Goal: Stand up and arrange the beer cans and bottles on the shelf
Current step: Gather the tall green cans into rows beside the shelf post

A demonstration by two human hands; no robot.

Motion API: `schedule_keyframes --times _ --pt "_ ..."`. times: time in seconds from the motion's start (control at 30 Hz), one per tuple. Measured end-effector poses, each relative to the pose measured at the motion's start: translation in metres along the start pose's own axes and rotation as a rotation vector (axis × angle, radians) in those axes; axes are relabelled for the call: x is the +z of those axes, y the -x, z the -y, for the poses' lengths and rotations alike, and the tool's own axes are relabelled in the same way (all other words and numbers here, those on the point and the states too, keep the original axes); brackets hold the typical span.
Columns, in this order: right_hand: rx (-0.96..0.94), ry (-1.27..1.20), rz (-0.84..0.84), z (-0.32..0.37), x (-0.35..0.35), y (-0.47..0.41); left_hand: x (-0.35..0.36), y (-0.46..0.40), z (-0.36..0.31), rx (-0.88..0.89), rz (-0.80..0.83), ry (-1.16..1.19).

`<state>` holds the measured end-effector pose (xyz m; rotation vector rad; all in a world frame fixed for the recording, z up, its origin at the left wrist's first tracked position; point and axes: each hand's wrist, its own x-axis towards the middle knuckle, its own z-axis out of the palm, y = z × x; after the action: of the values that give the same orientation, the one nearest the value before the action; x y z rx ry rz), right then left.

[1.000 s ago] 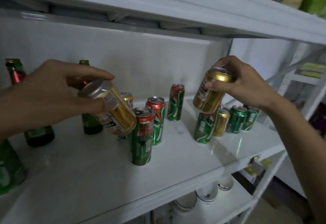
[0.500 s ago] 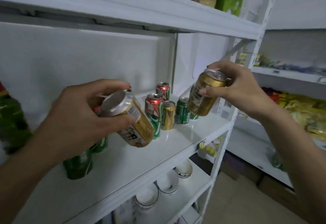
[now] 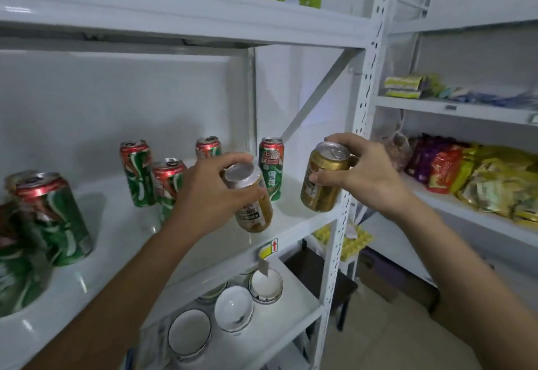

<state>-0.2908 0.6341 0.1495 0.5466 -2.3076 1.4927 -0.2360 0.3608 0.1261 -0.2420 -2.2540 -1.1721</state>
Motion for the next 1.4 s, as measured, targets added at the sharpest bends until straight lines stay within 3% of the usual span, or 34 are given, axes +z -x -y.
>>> schedule_keyframes --times 0.3,0.6,0.97,1.1,1.4 --pt "0.097 -0.176 0.103 -0.073 0.007 -0.064 0.059 -0.041 0.026 -0.023 -0.050 0.000" --pt "-0.029 -0.067 0.378 -0.121 0.023 -0.119 0.113 -0.067 0.026 -0.088 -0.104 -0.166" --pt "-0.233 -0.224 0.568 -0.157 0.050 -0.142 0.143 -0.061 0.018 -0.234 -0.200 -0.397" --pt "-0.219 -0.280 0.630 -0.165 0.061 -0.142 0.150 -0.056 0.022 -0.235 -0.240 -0.434" --pt "-0.223 -0.263 0.596 -0.171 0.072 -0.135 0.155 -0.049 0.034 -0.129 -0.228 -0.439"
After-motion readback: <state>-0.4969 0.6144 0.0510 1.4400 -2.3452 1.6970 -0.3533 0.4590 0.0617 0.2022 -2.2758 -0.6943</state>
